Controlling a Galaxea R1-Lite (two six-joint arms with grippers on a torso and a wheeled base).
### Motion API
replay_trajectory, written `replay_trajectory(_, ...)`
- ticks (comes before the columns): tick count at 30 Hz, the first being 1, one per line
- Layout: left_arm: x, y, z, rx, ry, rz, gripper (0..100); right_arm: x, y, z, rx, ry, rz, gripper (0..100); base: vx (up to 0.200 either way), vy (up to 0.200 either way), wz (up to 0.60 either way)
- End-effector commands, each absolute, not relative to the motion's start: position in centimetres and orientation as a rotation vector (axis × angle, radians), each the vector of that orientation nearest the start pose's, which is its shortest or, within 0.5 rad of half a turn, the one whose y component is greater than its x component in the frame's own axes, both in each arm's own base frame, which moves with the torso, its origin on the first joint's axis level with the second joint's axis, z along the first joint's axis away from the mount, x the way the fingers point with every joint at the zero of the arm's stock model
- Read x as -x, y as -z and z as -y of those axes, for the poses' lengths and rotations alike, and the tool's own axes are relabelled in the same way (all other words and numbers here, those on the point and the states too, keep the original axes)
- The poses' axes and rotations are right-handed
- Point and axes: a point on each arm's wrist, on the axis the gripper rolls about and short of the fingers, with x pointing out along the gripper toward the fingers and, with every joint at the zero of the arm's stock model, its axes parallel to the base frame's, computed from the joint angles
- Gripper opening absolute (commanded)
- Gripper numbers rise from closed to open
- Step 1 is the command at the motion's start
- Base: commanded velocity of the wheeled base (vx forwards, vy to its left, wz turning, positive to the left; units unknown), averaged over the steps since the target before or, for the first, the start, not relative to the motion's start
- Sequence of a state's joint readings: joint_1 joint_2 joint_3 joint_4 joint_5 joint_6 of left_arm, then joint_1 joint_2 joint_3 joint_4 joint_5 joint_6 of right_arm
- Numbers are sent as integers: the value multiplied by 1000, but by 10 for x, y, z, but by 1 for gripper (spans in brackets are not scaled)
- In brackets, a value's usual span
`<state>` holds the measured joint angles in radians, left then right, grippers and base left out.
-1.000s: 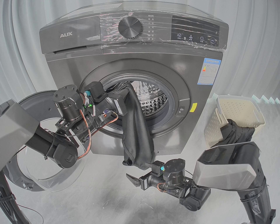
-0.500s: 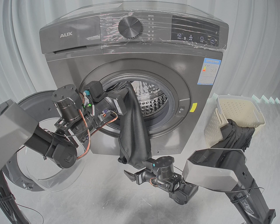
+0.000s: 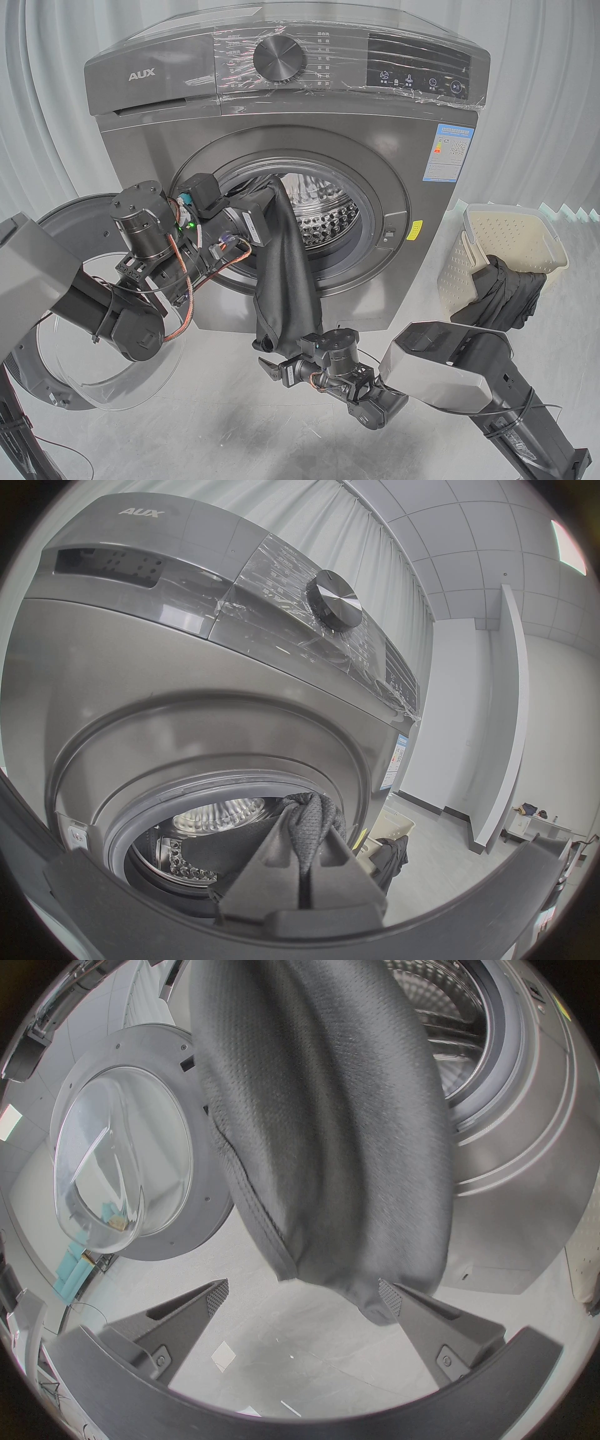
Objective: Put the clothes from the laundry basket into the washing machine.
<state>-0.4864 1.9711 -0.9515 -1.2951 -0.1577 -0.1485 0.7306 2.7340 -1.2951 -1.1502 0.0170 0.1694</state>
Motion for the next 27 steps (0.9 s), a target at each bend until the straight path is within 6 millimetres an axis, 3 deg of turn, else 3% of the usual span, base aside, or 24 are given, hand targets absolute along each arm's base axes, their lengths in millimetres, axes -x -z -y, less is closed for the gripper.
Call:
replay_trajectory(1, -325, -196, 179, 193, 654, 235, 0, -361, 77, -320, -65, -712, -327, 100, 0, 0, 0)
replay_trajectory(8, -324, -197, 180, 195, 656, 239, 0, -378, 73, -322, -76, -683, -308, 100, 0, 0, 0)
replay_trajectory(9, -324, -197, 180, 195, 656, 239, 0, -380, 74, -321, -79, -679, -303, 0, 0, 0, 0)
replay_trajectory(19, -317, -198, 172, 192, 646, 234, 0, -382, 74, -314, -81, -645, -294, 0, 0, 0, 0)
replay_trajectory(25, -319, -190, 166, 186, 629, 219, 0, -358, 45, -292, -69, -647, -288, 0, 0, 0, 0)
replay_trajectory(27, -320, -185, 162, 181, 616, 208, 0, -341, 27, -276, -46, -651, -277, 0, 0, 0, 0)
